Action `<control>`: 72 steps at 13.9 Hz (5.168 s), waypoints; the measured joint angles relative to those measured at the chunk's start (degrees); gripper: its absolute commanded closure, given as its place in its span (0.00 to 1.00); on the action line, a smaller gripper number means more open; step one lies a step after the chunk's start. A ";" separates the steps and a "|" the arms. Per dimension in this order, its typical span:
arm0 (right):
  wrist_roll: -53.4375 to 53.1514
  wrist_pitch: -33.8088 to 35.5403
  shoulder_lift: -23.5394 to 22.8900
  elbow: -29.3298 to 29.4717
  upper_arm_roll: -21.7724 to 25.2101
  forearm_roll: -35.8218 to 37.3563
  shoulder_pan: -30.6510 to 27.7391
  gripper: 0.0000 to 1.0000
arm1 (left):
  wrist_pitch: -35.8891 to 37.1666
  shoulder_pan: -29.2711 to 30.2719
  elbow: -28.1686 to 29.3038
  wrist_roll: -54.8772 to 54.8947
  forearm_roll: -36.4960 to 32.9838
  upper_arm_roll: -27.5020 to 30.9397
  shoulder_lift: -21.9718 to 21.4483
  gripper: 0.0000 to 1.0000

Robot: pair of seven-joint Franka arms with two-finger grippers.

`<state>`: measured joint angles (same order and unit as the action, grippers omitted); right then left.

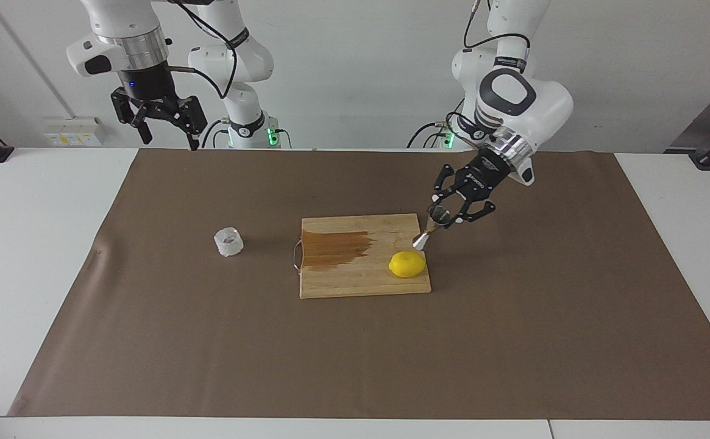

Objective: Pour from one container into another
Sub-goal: 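Lift the metal cup with the left gripper and carry it over the board, then lower the metal cup onto the board and open the left gripper, then raise the left gripper away while the right gripper reaches the white cup, then return the left gripper to rest while the right gripper grasps the white cup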

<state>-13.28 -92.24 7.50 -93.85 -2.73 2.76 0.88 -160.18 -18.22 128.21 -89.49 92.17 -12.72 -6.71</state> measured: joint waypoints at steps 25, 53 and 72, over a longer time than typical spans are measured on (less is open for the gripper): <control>0.00 0.00 0.00 0.00 0.00 0.00 0.00 0.00 | -28.90 -19.79 -20.36 -0.93 3.37 -7.73 28.39 0.81; 64.84 -16.42 1.21 -21.09 1.15 -4.36 -3.07 0.00 | -20.40 -3.13 -21.53 17.55 -7.72 -6.43 12.54 0.00; 123.18 -40.95 -12.99 -36.04 1.07 -27.32 -7.61 0.00 | 30.28 18.62 -21.51 43.37 -85.76 -6.16 9.70 0.00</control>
<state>109.89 -133.19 -5.49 -129.89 -1.66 -24.56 -6.73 -129.90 0.41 106.70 -46.12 6.41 -18.88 2.99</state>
